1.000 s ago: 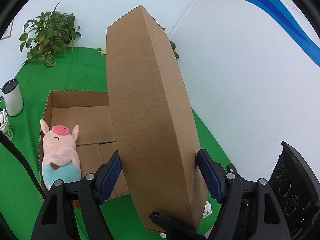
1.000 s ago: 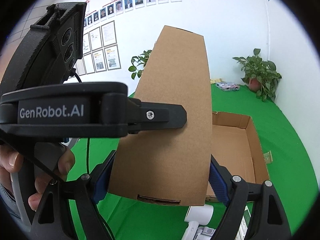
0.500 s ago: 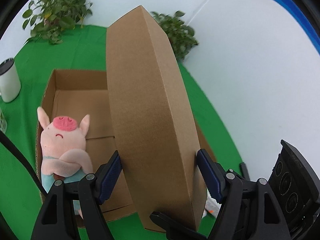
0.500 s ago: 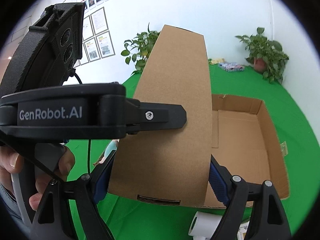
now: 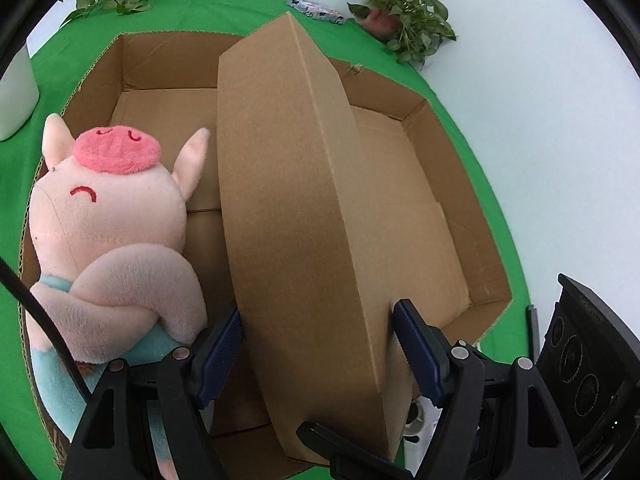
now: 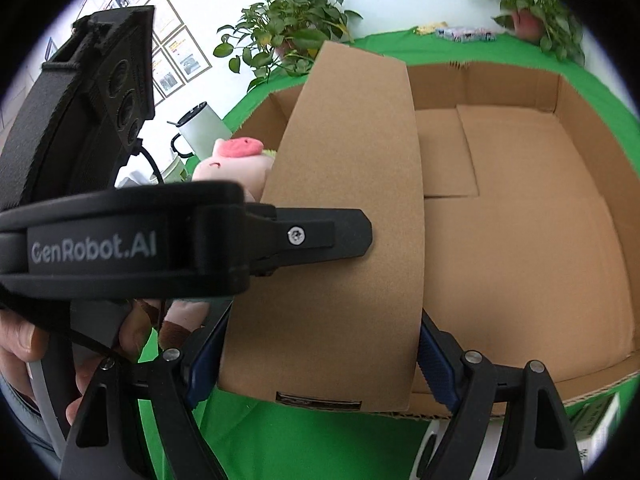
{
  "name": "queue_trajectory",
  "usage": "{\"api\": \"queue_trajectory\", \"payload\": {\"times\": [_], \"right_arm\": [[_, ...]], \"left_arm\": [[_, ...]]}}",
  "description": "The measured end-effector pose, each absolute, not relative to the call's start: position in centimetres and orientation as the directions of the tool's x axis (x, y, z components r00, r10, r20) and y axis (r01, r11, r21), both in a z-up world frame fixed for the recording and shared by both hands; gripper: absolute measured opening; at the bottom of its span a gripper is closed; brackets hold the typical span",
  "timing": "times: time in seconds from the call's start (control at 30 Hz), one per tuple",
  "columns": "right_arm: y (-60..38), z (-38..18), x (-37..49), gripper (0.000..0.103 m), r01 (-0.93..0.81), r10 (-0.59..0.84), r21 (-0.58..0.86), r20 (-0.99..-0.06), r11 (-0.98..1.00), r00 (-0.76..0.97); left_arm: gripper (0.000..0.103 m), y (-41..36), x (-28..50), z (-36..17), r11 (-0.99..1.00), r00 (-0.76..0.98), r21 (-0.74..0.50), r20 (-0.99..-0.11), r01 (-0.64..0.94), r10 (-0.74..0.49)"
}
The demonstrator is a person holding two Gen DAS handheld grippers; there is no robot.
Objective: Organize objects
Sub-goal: 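Carry the long brown box over the open cardboard box with the left tool, then lower the long brown box into the cardboard box beside the pig and release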
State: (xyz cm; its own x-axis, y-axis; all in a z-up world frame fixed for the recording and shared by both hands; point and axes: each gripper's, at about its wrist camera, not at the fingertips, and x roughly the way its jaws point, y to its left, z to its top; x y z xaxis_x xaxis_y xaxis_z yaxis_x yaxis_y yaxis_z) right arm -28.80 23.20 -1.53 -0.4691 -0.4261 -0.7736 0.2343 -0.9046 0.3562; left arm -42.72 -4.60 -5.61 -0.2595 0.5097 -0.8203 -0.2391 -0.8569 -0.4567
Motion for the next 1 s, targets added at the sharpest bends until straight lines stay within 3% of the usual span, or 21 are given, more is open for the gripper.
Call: {"api": "queue_trajectory", "payload": {"times": [0.2,0.47,0.63,0.77,1.0], "right_arm": [[23.7,-2.0,-28.2,0.083,0.211,-0.461,0.411,-0.765,-0.887,-0.449],[22.5,-2.5,-28.2,0.082,0.184,-0.32,0.265,-0.841,-0.946,-0.437],[21.5,-2.5,-27.4,0.087,0.238,-0.335,0.255,-0.848,-0.937,-0.41],[22.5,-1.6,-26.6,0.087,0.23,-0.375,0.303,-0.827,-0.925,-0.419],[22.5,-1.4,-25.9,0.087,0.222,-0.354,0.283,-0.834,-0.933,-0.424]], "left_arm": [[0.073,-4.0,-43.2,-6.2,-0.884,-0.241,-0.421,-0.853,-0.206,0.462],[0.058,-6.2,-41.9,-4.8,-0.894,-0.287,-0.413,-0.847,-0.173,0.447],[0.053,-7.3,-41.4,-4.7,-0.883,-0.306,-0.43,-0.829,-0.187,0.468],[0.041,-8.2,-41.4,-4.8,-0.883,-0.322,-0.438,-0.822,-0.169,0.469],[0.04,-10.1,-40.9,-4.1,-0.85,-0.341,-0.502,-0.78,-0.16,0.525]]}}
